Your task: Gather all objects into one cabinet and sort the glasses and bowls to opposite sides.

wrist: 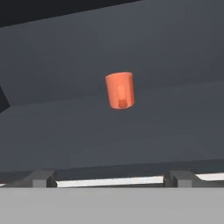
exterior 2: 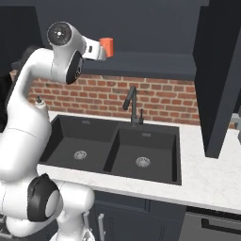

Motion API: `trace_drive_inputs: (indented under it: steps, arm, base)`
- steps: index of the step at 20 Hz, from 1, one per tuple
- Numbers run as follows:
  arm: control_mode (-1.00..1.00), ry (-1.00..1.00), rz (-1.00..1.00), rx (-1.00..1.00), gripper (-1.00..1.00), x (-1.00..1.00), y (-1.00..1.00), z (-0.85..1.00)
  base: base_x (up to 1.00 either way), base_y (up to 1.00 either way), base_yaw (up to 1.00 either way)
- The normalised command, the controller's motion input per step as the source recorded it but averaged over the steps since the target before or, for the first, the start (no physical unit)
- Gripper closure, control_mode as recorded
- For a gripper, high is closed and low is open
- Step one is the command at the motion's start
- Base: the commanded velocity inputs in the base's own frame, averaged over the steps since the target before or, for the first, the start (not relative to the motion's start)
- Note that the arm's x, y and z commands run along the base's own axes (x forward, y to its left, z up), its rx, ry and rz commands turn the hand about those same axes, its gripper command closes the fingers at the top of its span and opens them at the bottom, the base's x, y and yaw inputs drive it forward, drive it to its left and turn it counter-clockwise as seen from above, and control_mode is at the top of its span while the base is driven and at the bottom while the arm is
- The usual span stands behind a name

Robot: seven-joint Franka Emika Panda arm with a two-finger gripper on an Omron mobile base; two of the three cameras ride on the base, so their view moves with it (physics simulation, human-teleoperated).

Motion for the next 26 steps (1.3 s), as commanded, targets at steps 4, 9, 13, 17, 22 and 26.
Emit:
trace_drive_inputs:
  steps: [4, 9, 13, 17, 22, 26]
  arm:
    - [-1.0, 0.0, 0.0, 0.0, -1.0, 0.36, 0.0, 0.04]
    - [-1.0, 0.01, 0.0, 0.0, -1.0, 0.38, 0.0, 0.0]
    - [-1.0, 0.02, 0.0, 0.0, -1.0, 0.44, -0.05, 0.0]
    - [-1.0, 0.03, 0.0, 0.0, -1.0, 0.49, -0.1, 0.0]
    - [-1.0, 0.05, 0.0, 0.0, -1.0, 0.47, -0.05, -0.04]
    - [-1.0, 0.06, 0.0, 0.0, -1.0, 0.38, 0.0, -0.16]
  base:
    - [0.0, 0.0, 0.0]
    - [0.0, 0.0, 0.0]
    - [0.0, 0.0, 0.0]
    - [0.0, 0.0, 0.0]
    - [0.0, 0.0, 0.0]
    - [0.0, 0.0, 0.0]
